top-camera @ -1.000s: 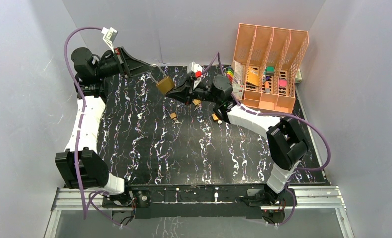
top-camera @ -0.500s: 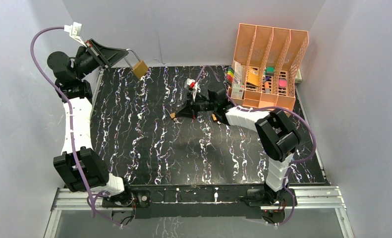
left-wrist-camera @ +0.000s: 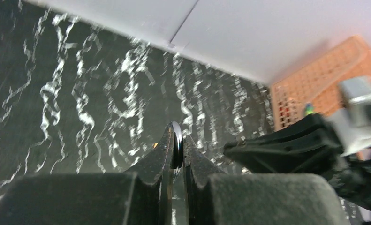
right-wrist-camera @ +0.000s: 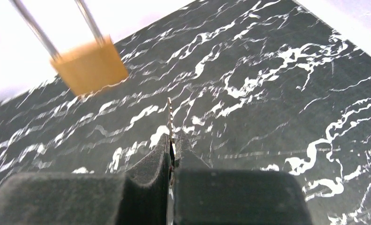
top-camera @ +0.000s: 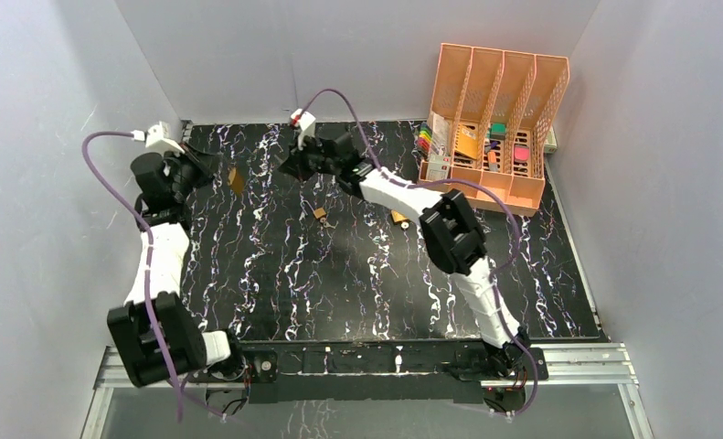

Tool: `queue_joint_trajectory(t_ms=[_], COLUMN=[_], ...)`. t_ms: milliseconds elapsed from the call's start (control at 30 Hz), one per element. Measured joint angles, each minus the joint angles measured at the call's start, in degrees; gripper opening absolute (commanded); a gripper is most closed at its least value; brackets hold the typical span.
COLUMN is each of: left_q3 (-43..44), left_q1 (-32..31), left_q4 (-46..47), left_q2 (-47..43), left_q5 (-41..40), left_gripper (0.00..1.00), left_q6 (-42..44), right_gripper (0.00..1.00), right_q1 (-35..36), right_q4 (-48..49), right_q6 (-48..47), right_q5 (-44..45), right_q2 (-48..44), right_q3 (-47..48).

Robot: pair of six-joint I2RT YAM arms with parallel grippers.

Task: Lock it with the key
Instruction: Place the key at the center of the board.

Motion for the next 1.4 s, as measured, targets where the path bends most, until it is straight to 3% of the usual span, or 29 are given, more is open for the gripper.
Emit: queue_joint_trajectory(t_ms=[233,533,867,1033,1333,1400], left_q3=[-7.1,-9.7,-8.8,-8.8,-8.7,-8.6], left_q1=[-0.5,-6.6,-7.4,-7.4,-7.4,-7.4], left_q4=[11.6,29.8,37.3,37.7,38.0,37.2], left_q2=[13.7,25.7,30.7,30.8,30.8,30.6], left_q5=[-5.9,-9.2,-9.1,-9.4,-10.0,-10.3], left_gripper=[0.0,0.0,0.0,0.06,0.31,0.43], left_q6=[1.5,9.6,13.8,15.7,17.0,17.2], right_gripper=[0.0,0.0,0.02,0.24,0.72,0.81], right_q1=[3.8,3.6,4.3,4.9,5.7,5.8], right_q4=[-8.4,-7.3,1.0,3.3,5.9,6.8], right_q6=[4.7,10.1,16.8,20.0,21.9,21.2], right_q5=[13.7,15.5,16.0,16.2,16.0,15.8], right_q2=[14.5,25.0,32.3,32.8,32.8,32.7], right_q3=[19.2,21.6,29.2,29.0,28.5,27.9])
